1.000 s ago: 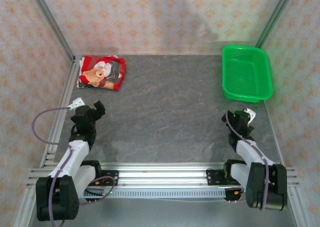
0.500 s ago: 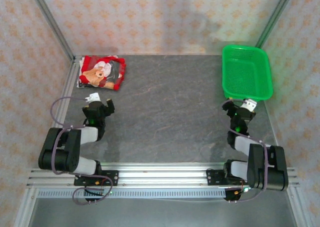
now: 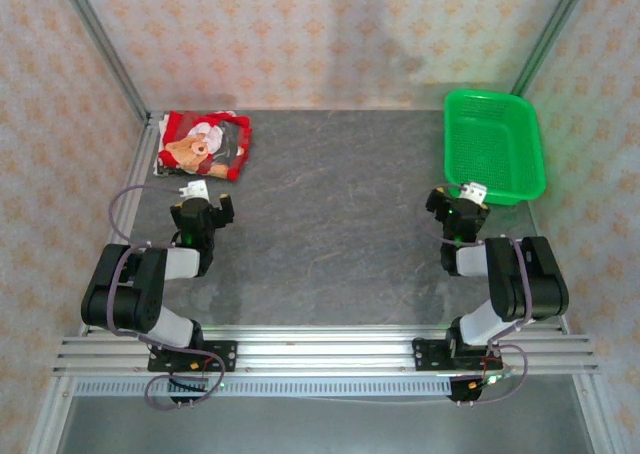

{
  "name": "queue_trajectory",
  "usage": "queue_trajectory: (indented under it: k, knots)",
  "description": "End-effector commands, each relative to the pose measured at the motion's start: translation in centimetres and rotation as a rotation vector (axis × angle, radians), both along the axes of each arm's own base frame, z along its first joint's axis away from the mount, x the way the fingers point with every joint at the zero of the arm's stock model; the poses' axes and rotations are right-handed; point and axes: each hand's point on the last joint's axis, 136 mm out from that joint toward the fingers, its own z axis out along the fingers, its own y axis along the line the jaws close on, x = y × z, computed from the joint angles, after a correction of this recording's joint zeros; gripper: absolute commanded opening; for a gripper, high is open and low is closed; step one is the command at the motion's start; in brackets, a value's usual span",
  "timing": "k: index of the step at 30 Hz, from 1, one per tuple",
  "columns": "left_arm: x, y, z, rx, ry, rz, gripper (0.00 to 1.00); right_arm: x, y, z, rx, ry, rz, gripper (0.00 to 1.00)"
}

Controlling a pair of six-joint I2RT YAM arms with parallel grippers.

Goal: Fold and stack the t-shirts

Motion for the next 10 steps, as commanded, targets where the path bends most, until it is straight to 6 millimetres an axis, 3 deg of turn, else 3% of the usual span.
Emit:
queue_trajectory:
  k: [1,10]
  knots:
    - [0.79,-0.01,1.44,0.018,-0.044,0.000,1.00,-0.51,-0.83,0.71,-0.028,-0.026,-0.058,0.99]
    - [0.75,0.04,1.41,0.019,-0.041,0.002,1.00,-0.59,-0.87,0.64,-0.030,-0.033,-0.059,0.99]
